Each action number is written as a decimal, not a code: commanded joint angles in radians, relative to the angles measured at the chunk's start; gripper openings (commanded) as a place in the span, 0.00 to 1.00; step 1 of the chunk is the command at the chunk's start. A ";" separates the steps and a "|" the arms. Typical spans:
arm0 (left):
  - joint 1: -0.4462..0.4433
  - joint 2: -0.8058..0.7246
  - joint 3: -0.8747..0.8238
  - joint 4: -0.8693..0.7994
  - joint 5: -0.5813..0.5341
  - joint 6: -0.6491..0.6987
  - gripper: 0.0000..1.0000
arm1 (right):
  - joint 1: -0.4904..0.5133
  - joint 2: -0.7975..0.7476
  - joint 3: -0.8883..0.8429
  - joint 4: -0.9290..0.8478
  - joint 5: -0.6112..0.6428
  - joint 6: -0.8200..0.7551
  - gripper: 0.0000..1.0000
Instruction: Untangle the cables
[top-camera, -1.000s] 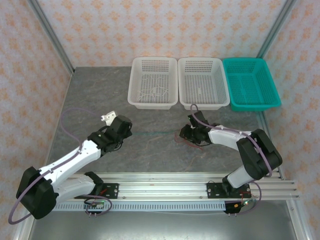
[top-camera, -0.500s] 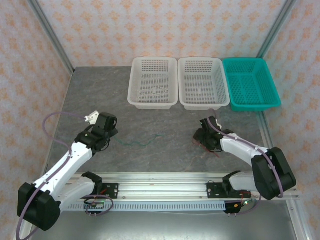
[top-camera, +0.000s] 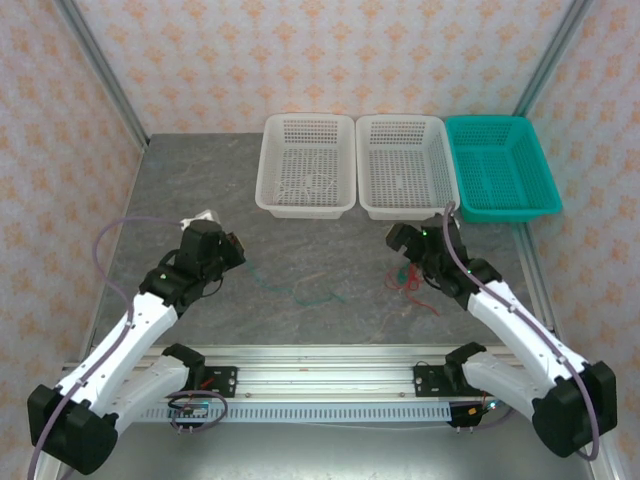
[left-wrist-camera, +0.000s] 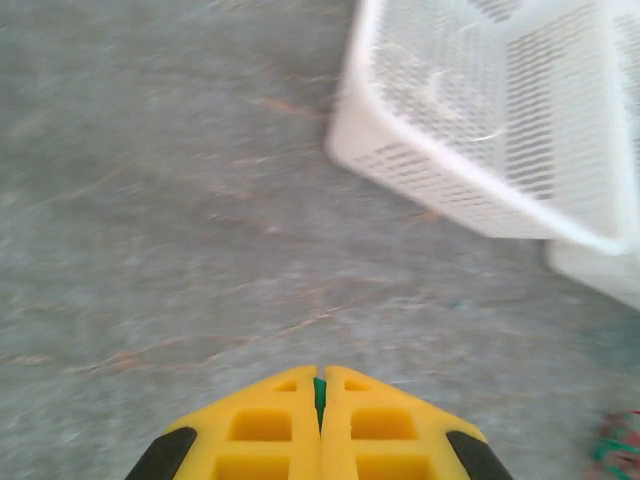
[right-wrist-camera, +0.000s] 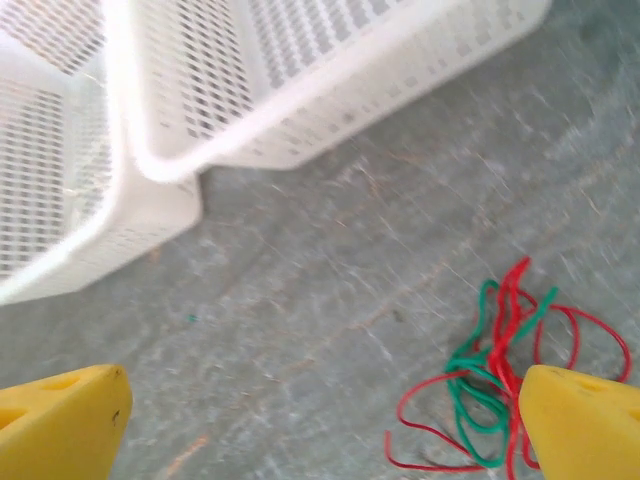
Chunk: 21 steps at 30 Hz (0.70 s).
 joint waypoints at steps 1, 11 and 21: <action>-0.019 -0.009 0.154 0.121 0.088 0.061 0.00 | -0.005 -0.035 0.045 0.019 -0.017 -0.043 1.00; -0.021 0.332 0.676 0.115 -0.122 0.259 0.00 | -0.005 -0.072 0.067 0.022 -0.023 -0.031 0.99; -0.009 0.823 1.088 0.078 -0.208 0.378 0.00 | -0.005 -0.205 0.024 -0.063 0.029 -0.031 0.99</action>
